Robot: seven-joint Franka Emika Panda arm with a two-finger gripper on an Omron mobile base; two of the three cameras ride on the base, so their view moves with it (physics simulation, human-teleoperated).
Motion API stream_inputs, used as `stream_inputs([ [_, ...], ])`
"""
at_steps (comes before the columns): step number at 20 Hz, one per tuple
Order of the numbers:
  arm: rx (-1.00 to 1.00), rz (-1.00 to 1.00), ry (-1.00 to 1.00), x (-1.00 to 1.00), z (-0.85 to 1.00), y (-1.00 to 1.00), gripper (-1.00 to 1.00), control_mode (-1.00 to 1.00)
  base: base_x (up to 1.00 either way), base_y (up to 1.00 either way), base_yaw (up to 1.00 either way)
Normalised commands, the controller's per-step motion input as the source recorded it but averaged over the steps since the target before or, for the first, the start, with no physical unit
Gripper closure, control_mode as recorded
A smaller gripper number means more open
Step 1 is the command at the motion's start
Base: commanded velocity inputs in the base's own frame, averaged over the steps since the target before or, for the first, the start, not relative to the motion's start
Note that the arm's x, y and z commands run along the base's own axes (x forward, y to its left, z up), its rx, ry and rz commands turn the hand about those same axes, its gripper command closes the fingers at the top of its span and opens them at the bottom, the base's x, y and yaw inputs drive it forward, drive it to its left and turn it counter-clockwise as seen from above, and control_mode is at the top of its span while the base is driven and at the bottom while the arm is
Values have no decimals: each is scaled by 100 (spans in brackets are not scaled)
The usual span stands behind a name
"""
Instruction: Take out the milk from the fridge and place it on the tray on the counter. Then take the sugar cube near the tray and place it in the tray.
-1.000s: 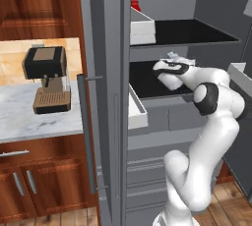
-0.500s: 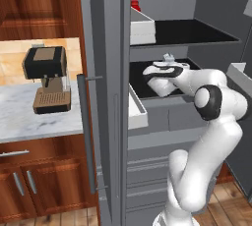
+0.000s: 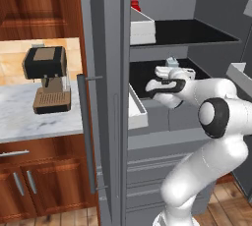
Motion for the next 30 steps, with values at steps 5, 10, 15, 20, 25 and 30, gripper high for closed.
stream_inputs([
  [5, 0, -1, 0, -90, 30, 12, 100, -100, 0, 0, 0],
  [10, 3, -4, 1, -96, 81, 0, 100, -100, 0, 0, 0],
  [15, 7, -2, 2, -100, 52, 0, 100, -100, 0, 0, 0],
  [20, 9, 3, 3, -100, 74, -5, 100, -100, 0, 0, 0],
  [25, 14, 6, 11, -100, 68, -13, 100, -100, 0, 0, 0],
  [30, 11, 2, 20, -62, 13, 8, 100, -100, 0, 0, 0],
])
